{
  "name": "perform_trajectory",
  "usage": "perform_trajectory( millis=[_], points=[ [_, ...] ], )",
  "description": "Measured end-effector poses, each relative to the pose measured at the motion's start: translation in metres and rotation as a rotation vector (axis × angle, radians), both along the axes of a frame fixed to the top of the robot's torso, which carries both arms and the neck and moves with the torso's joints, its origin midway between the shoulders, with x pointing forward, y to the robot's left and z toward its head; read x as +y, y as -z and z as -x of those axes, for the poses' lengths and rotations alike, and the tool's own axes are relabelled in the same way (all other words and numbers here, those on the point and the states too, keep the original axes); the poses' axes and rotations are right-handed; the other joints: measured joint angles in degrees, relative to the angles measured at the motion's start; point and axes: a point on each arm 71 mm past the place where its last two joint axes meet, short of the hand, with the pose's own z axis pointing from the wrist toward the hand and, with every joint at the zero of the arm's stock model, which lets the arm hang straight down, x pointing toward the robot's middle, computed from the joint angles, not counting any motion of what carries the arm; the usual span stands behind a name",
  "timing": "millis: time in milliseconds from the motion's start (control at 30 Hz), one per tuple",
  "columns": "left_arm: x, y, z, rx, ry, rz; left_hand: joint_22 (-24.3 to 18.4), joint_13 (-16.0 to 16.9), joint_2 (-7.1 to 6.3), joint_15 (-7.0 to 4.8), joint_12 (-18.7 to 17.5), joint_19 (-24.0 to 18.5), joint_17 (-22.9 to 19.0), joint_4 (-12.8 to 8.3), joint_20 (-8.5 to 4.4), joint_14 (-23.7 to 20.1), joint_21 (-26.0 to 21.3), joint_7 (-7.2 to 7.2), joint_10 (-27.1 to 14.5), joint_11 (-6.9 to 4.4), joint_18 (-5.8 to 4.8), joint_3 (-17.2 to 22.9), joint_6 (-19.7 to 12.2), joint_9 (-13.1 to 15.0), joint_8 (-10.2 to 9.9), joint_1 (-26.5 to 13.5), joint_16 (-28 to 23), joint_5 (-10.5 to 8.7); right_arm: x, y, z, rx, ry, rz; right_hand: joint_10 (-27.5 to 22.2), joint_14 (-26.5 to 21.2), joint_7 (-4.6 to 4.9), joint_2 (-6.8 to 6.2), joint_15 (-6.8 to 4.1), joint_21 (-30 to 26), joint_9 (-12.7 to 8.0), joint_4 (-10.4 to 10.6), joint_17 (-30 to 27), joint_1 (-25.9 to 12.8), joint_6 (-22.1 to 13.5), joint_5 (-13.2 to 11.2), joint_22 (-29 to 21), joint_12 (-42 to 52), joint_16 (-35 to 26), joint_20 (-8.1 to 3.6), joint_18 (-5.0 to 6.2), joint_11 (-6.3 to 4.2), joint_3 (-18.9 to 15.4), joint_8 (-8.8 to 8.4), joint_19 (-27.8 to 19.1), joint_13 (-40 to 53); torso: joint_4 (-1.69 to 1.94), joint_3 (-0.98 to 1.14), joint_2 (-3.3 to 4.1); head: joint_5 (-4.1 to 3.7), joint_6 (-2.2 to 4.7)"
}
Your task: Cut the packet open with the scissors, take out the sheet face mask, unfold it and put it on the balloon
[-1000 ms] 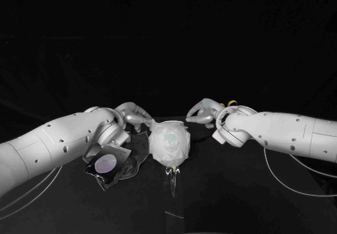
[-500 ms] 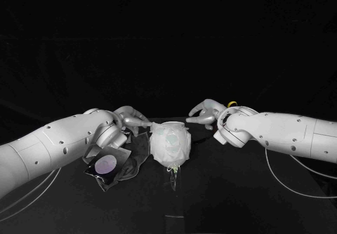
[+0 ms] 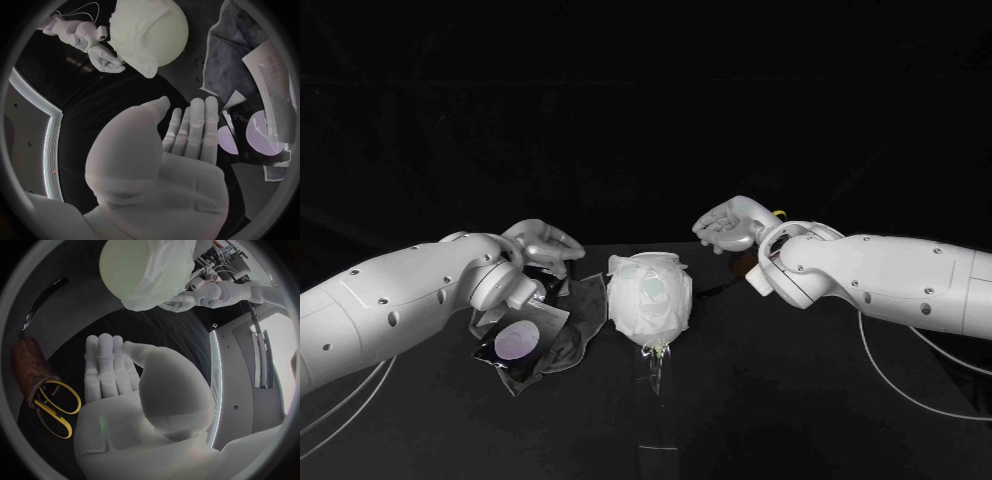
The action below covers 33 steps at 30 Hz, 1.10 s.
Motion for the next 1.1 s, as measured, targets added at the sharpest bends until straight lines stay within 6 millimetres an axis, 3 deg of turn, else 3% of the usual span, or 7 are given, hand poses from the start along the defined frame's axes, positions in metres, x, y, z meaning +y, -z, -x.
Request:
perform_trajectory(
  millis=[67,100,267,533,733,1000,1100],
  points=[
    [0.002,-0.004,0.005,-0.042,0.000,0.045,-6.56,-0.90,-0.96,0.41,0.51,-7.56,-3.65,0.61,2.41,-1.82,-10.89,0.23,1.16,-0.27,-2.21,1.65,1.39,-0.88,0.00,0.11,-6.34,0.03,0.002,-0.003,0.004,-0.021,-0.028,-0.019,2.57,-0.10,0.59,0.11,0.27,-1.76,-0.10,-0.85,-5.35,-0.16,0.31,0.00,-1.14,-4.71,-6.51,0.85,0.00,0.64,0.72,0.00,-1.43,-7.97,0.00,0.00,0.00,0.00,-0.03],
    [0.003,-0.006,0.007,-0.061,0.003,0.064,-8.49,-1.25,-1.23,0.44,0.51,-8.42,-4.73,0.94,2.97,-2.20,-13.73,0.31,1.46,-0.15,-2.56,1.96,1.93,-1.20,0.01,-0.13,-8.29,0.03,0.003,-0.004,0.006,-0.030,-0.041,-0.025,3.17,-0.29,0.67,0.33,0.55,-2.40,-0.22,-1.22,-6.82,-0.37,0.39,0.00,-1.56,-5.85,-8.41,0.99,0.00,0.64,0.99,-0.09,-2.00,-9.98,0.02,0.00,0.00,0.04,-0.06],
    [0.000,-0.016,0.024,-0.163,0.029,0.164,-15.35,-3.08,-2.26,1.23,0.85,-9.78,-9.77,1.42,3.23,-3.54,-22.53,0.75,4.25,-0.30,-4.22,1.79,4.78,-2.43,-0.13,-0.71,-18.57,-0.11,0.010,-0.009,0.018,-0.069,-0.118,-0.034,4.57,-2.34,1.40,1.23,2.59,-6.63,-1.09,-2.02,-13.46,-1.27,-0.13,-0.03,-4.86,-10.70,-18.17,2.49,0.01,1.65,2.08,-1.03,-4.88,-18.60,0.04,0.01,0.00,0.21,-0.18],
    [-0.001,-0.015,0.062,-0.270,0.097,0.269,-20.56,-4.46,-3.39,1.96,-2.24,-7.16,-13.99,0.69,3.24,-3.24,-28.01,1.22,6.16,-0.59,-4.45,1.70,6.89,-4.02,-1.34,0.41,-29.44,-0.12,0.025,-0.016,0.036,-0.150,-0.266,0.056,4.95,-1.54,1.74,1.91,4.05,-13.42,-2.57,-2.23,-19.42,-2.43,-0.42,-0.03,-10.97,-12.00,-26.97,4.66,0.00,2.28,2.63,-1.74,-8.14,-28.79,0.00,0.02,0.07,0.17,-0.41],
    [-0.004,-0.002,0.085,-0.306,0.154,0.311,-23.10,-4.54,-4.34,3.62,-5.50,-7.17,-16.33,0.50,3.24,-9.85,-30.52,0.33,3.34,-0.48,-4.45,-1.63,5.29,-4.96,-3.02,0.32,-36.88,-0.12,0.038,-0.018,0.046,-0.220,-0.358,0.155,1.94,-3.05,3.02,1.60,5.55,-17.09,-4.83,-3.39,-23.22,-2.71,-1.81,0.38,-17.08,-12.00,-31.94,7.13,-0.01,3.95,8.40,-3.35,-11.97,-34.05,0.00,0.00,0.20,0.00,-0.42],
    [-0.014,0.014,0.102,-0.333,0.216,0.311,-26.24,-4.50,-3.63,3.83,-7.66,-6.62,-17.67,1.24,3.44,-12.75,-33.41,0.55,2.90,0.33,-4.94,-6.80,5.52,-5.76,-4.11,1.03,-42.67,-0.12,0.051,-0.020,0.050,-0.307,-0.407,0.265,-1.62,-5.65,2.56,0.59,6.47,-17.07,-6.74,-3.70,-26.63,-4.80,-3.01,0.38,-22.35,-12.00,-35.95,7.60,-0.02,4.32,10.64,-3.93,-14.93,-34.49,0.01,-0.18,0.54,-0.14,0.21],
    [-0.019,0.014,0.103,-0.353,0.232,0.298,-27.57,-4.50,-2.87,3.81,-7.68,-7.51,-17.95,2.07,3.51,-14.13,-34.70,0.54,1.27,-0.08,-5.33,-10.95,5.52,-6.15,-4.70,1.78,-44.73,-0.12,0.058,-0.020,0.051,-0.325,-0.421,0.294,-4.00,-8.32,2.42,0.10,6.44,-17.07,-7.51,-3.70,-28.26,-5.63,-3.67,0.37,-24.76,-12.00,-37.85,7.65,-0.95,4.21,10.64,-4.07,-15.86,-34.49,0.00,-0.24,0.68,-0.02,0.40]
  ],
)
